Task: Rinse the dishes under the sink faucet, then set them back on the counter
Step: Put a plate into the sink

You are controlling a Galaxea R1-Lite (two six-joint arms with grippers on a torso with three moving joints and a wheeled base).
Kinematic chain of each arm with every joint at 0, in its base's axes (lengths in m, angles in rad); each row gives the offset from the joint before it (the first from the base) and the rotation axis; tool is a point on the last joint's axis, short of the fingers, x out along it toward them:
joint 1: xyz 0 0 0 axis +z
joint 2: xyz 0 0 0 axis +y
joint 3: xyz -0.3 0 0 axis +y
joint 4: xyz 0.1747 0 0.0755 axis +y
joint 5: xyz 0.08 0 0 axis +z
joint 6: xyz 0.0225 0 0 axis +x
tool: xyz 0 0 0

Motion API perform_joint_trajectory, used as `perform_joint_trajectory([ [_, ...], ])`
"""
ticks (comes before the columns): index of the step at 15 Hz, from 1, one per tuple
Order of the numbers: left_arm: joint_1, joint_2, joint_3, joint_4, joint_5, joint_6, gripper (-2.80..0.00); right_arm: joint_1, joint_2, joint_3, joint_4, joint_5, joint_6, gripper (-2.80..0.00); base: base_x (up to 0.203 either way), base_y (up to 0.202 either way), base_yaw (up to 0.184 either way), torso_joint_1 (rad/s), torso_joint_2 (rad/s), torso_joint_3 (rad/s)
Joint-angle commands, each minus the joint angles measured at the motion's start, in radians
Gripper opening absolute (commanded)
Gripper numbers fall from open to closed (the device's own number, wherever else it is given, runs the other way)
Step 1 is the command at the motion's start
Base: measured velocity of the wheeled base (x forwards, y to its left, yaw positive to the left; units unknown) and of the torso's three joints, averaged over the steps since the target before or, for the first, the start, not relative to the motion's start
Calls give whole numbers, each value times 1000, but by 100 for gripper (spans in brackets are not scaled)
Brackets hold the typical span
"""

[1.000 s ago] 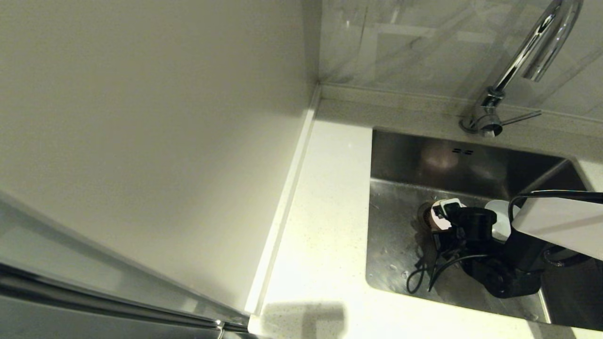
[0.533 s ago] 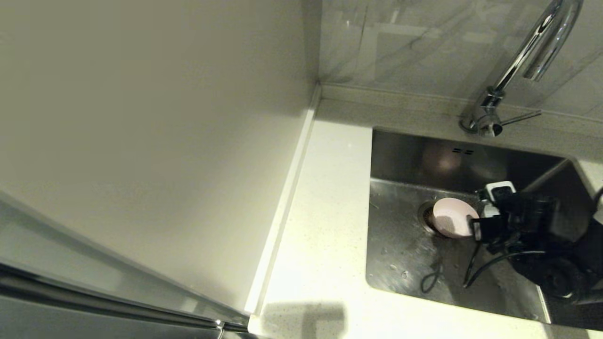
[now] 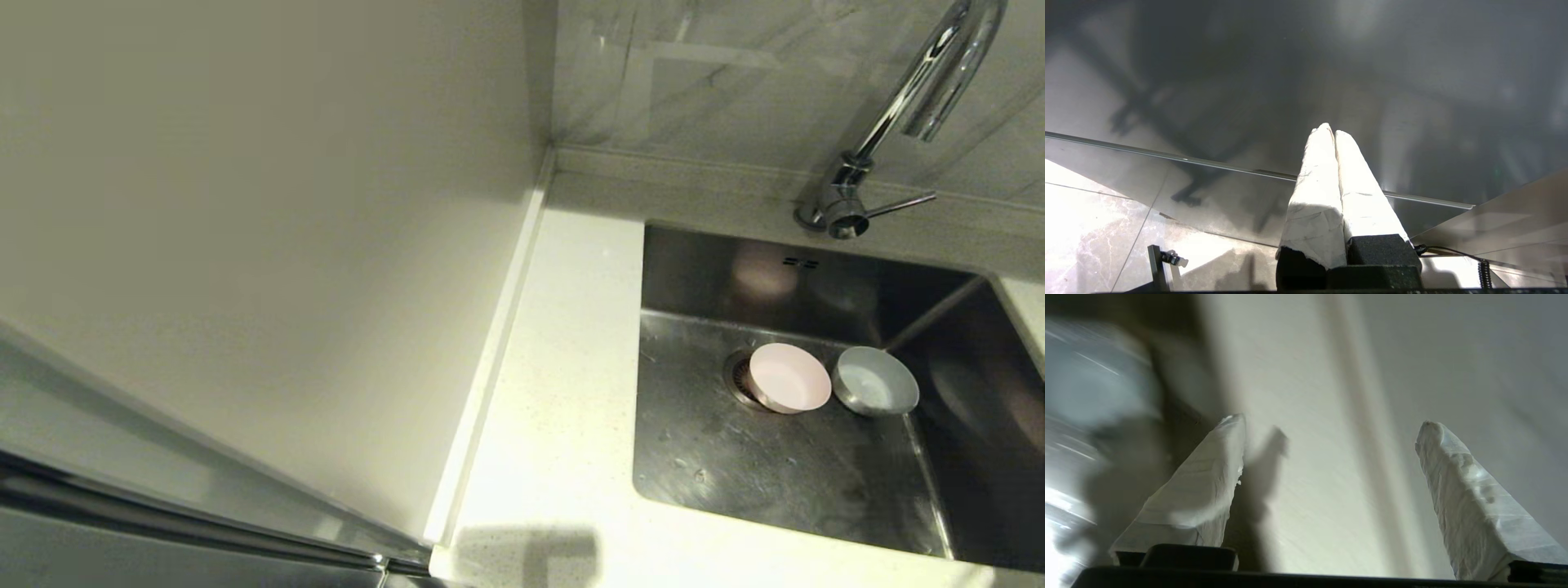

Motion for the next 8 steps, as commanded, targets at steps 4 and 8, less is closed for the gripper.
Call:
perform_joint_trajectory([
  [4, 1, 0, 3, 0, 1, 0, -280, -356, -27, -200, 551, -39, -4, 0, 0, 0, 0, 0, 0, 0],
  [8, 1, 0, 3, 0, 0, 0, -280, -581, 65, -213, 570, -30, 87, 0, 0, 0, 0, 0, 0, 0],
])
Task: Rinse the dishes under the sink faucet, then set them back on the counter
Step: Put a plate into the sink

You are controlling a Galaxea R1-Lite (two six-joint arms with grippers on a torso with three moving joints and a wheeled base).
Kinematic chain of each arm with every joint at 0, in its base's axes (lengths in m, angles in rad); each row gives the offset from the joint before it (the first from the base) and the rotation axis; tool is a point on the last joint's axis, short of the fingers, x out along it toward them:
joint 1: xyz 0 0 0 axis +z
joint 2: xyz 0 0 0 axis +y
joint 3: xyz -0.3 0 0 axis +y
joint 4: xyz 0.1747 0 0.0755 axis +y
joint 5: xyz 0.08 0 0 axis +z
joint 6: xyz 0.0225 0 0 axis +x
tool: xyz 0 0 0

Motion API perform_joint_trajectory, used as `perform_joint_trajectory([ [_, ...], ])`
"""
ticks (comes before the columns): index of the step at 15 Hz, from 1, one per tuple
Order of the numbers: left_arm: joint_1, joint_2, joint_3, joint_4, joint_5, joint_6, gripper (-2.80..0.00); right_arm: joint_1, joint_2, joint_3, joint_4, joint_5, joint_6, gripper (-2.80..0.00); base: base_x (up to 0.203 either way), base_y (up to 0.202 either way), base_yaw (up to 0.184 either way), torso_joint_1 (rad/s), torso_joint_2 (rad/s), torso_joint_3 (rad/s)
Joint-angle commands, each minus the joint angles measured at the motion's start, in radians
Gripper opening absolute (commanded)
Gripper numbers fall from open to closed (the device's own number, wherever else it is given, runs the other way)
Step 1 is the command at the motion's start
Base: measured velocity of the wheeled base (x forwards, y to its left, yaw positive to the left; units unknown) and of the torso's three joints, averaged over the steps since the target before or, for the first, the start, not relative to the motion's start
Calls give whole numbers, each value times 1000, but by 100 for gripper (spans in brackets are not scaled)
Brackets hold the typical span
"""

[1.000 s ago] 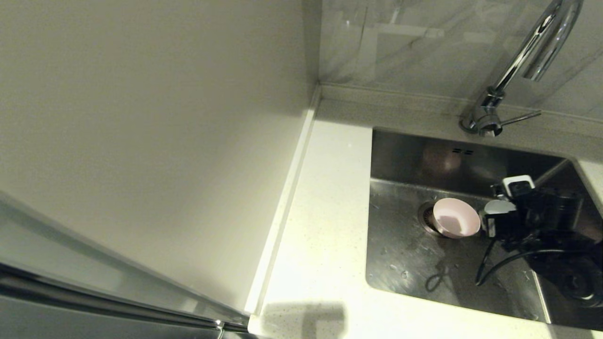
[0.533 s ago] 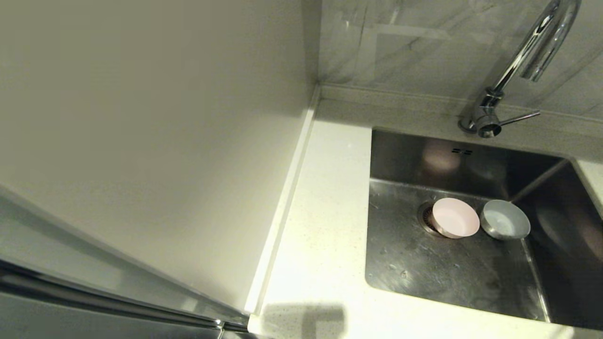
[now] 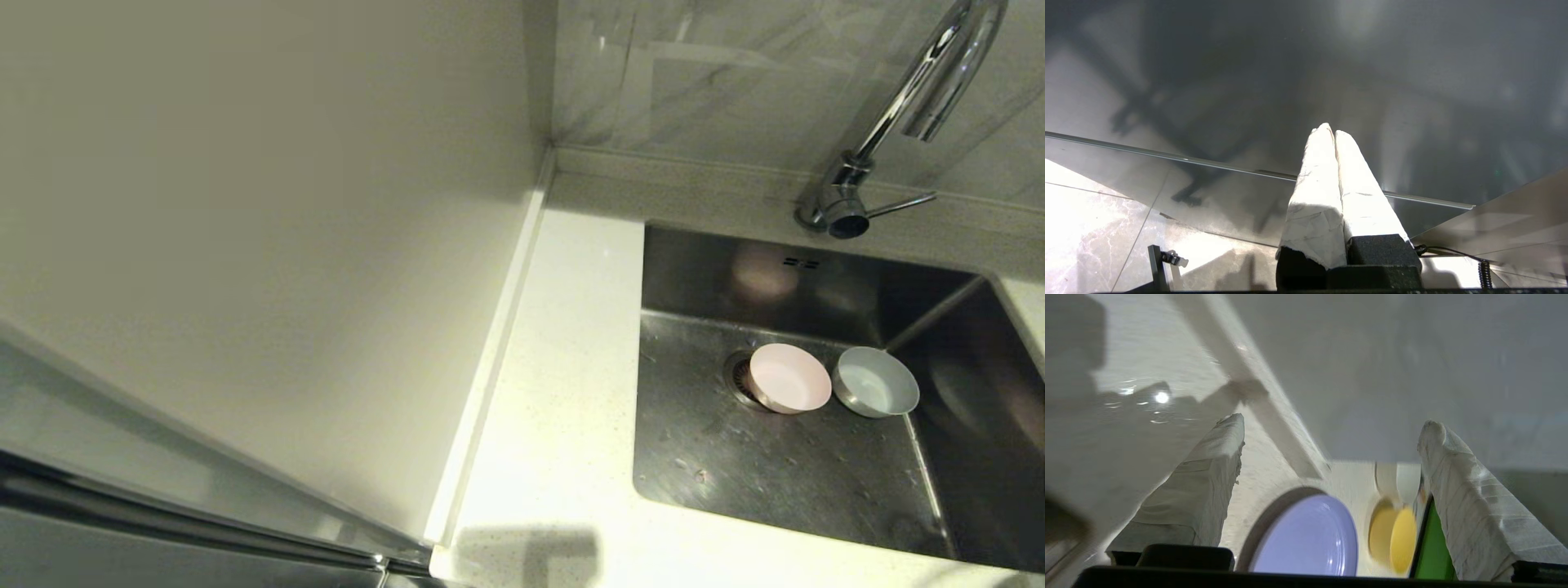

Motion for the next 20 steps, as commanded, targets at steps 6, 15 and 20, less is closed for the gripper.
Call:
perform_joint_trajectory([
  [6, 1, 0, 3, 0, 0, 0, -280, -437, 100, -25, 183, 378, 51, 0, 0, 0, 0, 0, 0, 0],
  [15, 1, 0, 3, 0, 0, 0, -280, -845, 57, 6, 365, 658, 19, 0, 0, 0, 0, 0, 0, 0],
  [20, 1, 0, 3, 0, 0, 0, -280, -1059, 211, 34, 306, 742, -2, 0, 0, 0, 0, 0, 0, 0],
])
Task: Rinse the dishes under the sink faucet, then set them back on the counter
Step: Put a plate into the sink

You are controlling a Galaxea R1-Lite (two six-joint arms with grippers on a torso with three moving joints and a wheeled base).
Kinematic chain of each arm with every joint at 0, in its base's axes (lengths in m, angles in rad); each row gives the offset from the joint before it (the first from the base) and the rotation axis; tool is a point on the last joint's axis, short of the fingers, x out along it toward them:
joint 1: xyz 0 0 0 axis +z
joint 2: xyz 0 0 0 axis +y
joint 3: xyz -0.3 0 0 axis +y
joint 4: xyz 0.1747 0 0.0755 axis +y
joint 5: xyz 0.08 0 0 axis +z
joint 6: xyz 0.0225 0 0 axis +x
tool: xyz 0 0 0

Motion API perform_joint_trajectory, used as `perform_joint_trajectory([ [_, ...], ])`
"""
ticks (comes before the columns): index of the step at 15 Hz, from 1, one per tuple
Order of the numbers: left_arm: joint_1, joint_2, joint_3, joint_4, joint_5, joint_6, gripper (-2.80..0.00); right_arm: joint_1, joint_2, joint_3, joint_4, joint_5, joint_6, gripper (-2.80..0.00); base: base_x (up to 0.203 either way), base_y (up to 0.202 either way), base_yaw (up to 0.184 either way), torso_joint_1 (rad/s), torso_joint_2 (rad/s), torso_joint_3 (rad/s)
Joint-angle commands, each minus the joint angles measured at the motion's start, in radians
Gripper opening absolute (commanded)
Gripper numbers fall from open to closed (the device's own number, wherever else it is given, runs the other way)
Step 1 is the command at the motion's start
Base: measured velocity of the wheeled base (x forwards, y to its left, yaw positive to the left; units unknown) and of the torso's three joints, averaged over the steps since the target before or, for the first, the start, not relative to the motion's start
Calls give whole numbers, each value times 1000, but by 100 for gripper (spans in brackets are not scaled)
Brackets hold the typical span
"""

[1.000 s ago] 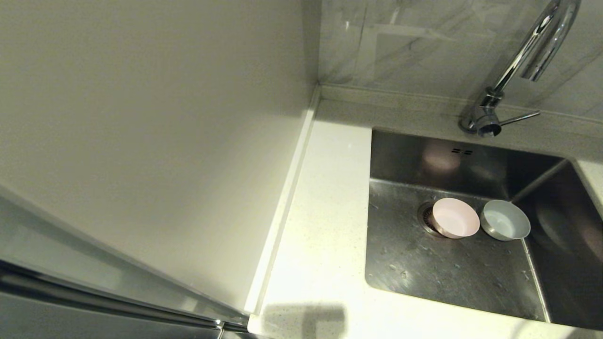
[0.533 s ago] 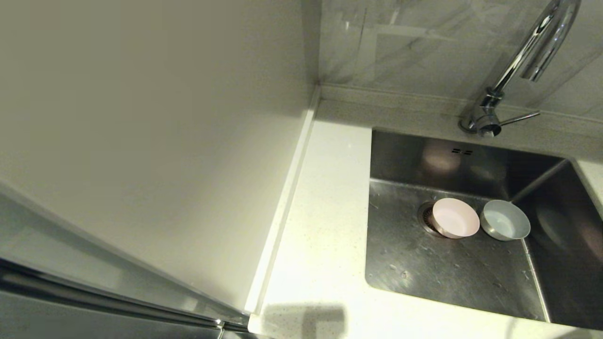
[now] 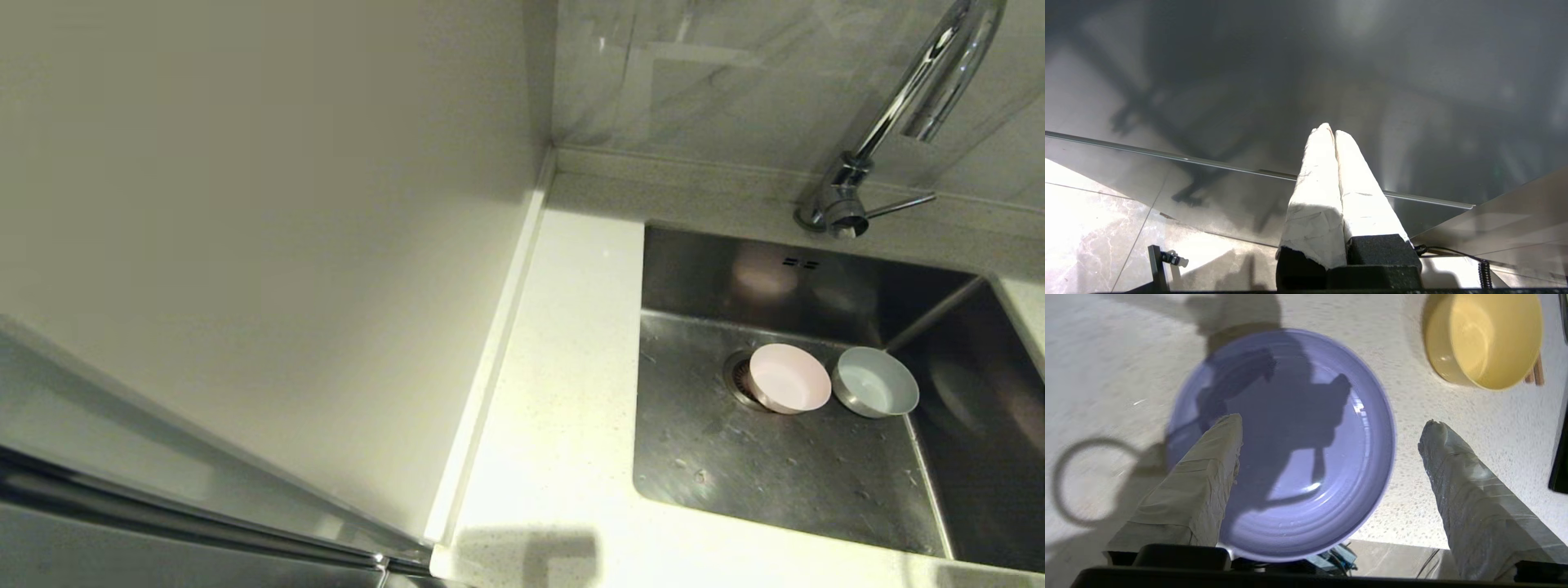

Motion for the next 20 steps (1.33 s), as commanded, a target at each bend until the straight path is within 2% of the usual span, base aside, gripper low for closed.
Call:
perform_joint_trajectory([
  [1, -1, 0, 3, 0, 2, 0, -280, -65, 150, -5, -40, 5, -3, 0, 0, 0, 0, 0, 0, 0],
  [3, 0, 0, 3, 0, 0, 0, -280, -120, 262, -9, -99, 5, -9, 0, 0, 0, 0, 0, 0, 0],
  [5, 1, 0, 3, 0, 0, 0, -280, -179, 358, -10, -131, 5, -48, 0, 0, 0, 0, 0, 0, 0],
  [8, 1, 0, 3, 0, 0, 0, -280, -216, 421, 7, -134, 5, -96, 0, 0, 0, 0, 0, 0, 0],
  [10, 0, 0, 3, 0, 0, 0, -280, -235, 434, 24, -86, 31, -193, 0, 0, 0, 0, 0, 0, 0],
  [12, -1, 0, 3, 0, 1, 0, -280, -245, 443, 17, 38, 111, -309, 0, 0, 0, 0, 0, 0, 0],
  [14, 0, 0, 3, 0, 0, 0, -280, -251, 460, 11, 104, 167, -418, 0, 0, 0, 0, 0, 0, 0],
  [20, -1, 0, 3, 0, 0, 0, -280, -282, 482, -34, 106, 189, -439, 0, 0, 0, 0, 0, 0, 0],
])
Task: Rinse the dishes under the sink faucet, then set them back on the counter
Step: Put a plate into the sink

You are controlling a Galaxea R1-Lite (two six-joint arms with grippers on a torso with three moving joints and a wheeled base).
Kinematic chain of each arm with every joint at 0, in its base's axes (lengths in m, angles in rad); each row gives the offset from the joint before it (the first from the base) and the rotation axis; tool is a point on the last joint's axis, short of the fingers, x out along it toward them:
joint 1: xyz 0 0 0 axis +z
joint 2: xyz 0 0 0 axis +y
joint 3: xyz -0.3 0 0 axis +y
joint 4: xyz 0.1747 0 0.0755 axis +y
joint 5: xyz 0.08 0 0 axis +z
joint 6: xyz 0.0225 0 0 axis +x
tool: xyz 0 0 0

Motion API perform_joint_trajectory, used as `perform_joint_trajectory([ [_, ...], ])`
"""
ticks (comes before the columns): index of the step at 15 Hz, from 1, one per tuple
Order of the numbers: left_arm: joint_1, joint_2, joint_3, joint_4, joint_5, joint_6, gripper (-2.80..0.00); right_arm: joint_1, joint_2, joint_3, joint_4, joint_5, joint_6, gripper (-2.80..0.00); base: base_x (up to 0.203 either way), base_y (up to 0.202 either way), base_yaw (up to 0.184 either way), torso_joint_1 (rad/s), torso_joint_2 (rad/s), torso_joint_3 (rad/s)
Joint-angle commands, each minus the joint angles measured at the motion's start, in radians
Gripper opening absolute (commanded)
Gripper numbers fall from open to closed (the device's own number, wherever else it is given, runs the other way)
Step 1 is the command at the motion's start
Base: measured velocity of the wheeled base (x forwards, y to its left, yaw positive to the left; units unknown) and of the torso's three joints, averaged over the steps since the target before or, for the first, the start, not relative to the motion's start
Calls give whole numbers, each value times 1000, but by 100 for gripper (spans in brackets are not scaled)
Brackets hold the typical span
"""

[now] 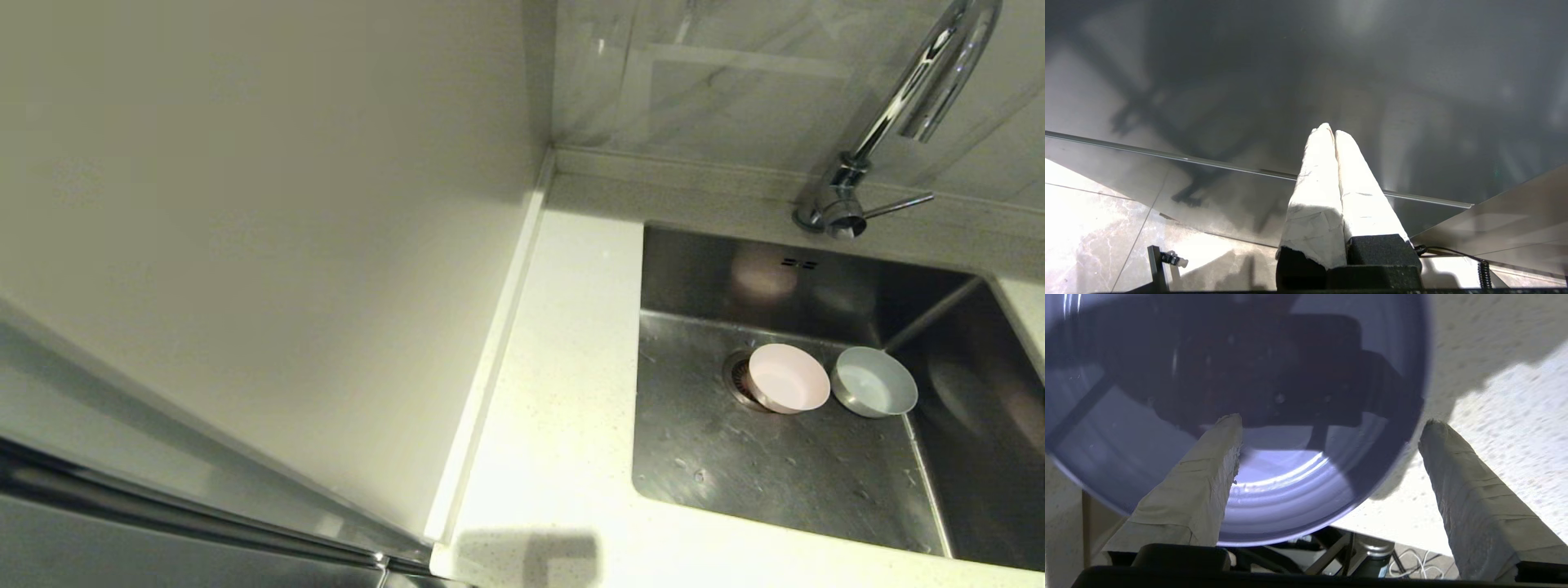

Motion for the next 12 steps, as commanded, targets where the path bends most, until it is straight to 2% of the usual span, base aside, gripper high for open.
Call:
perform_joint_trajectory([
  [1, 1, 0, 3, 0, 0, 0, -280, -10, 7, -40, 2, 6, -1, 0, 0, 0, 0, 0, 0, 0],
  [12, 1, 0, 3, 0, 0, 0, -280, -43, 107, -76, 1, 4, -15, 0, 0, 0, 0, 0, 0, 0],
])
